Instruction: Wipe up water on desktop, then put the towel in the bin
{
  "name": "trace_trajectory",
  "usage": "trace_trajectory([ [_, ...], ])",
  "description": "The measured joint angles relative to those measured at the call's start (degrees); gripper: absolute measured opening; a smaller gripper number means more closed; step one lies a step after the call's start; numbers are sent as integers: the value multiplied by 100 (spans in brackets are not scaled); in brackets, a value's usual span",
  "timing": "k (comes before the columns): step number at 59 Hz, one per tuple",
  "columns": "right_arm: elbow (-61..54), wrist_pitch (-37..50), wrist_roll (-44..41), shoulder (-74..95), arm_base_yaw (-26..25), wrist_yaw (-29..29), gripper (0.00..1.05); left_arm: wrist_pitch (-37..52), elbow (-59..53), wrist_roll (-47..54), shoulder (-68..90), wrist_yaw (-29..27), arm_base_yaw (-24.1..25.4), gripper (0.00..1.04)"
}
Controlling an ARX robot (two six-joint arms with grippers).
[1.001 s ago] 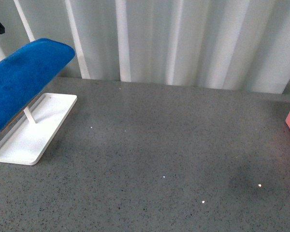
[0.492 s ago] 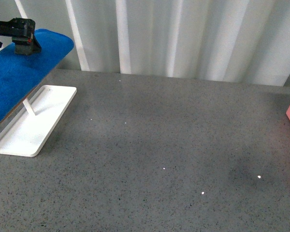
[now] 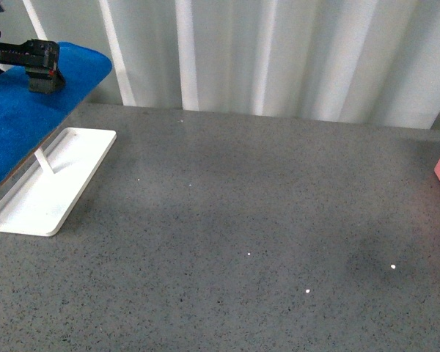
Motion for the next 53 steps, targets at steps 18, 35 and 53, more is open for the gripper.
trace_trajectory([
  [18,0,0,0,0,0,0,98,-151,-133,-186,-68,260,7,25],
  [35,0,0,0,0,0,0,98,-186,-391,-592,-444,857,-11,4],
  [53,0,0,0,0,0,-2,98,140,-798,-1362,-1668,2079,-13,4],
])
